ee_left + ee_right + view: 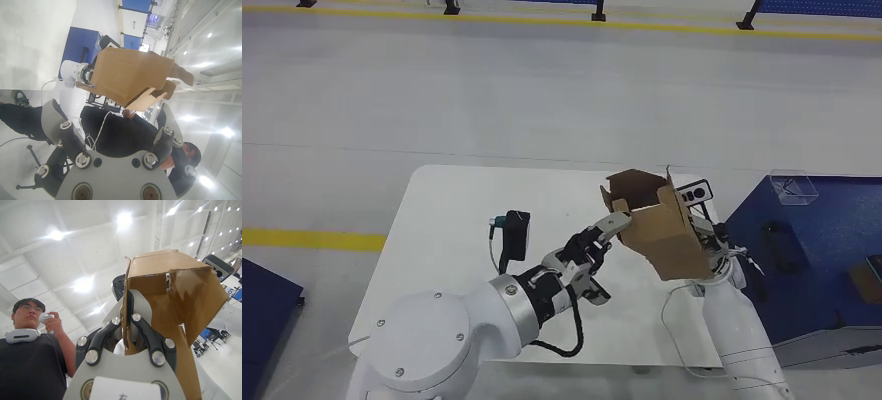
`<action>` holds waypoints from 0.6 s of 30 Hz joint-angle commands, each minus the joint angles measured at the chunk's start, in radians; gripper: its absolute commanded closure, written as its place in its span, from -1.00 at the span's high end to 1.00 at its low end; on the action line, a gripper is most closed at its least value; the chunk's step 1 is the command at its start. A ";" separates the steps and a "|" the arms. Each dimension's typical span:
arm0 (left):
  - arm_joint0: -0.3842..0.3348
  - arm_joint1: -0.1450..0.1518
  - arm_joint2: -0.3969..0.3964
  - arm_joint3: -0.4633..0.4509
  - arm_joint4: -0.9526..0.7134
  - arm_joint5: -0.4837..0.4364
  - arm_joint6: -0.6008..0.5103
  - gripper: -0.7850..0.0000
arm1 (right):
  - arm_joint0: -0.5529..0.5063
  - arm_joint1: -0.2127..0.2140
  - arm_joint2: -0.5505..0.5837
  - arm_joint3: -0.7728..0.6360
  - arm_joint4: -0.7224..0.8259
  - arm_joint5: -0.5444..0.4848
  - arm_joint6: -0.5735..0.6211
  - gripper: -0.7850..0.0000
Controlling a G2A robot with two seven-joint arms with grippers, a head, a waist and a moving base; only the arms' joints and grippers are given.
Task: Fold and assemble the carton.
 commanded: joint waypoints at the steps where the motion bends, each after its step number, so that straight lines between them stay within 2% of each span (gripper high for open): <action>1: -0.004 0.005 0.037 0.006 -0.008 0.000 0.021 1.00 | 0.000 -0.001 0.000 -0.001 0.001 -0.001 0.000 -1.00; 5: -0.038 0.013 0.090 0.035 -0.031 0.000 0.063 1.00 | -0.002 -0.001 0.003 -0.005 -0.007 0.001 0.000 -1.00; 18: -0.133 0.026 0.143 0.072 -0.162 0.000 0.173 1.00 | -0.024 0.004 0.010 -0.030 -0.035 0.006 0.000 -1.00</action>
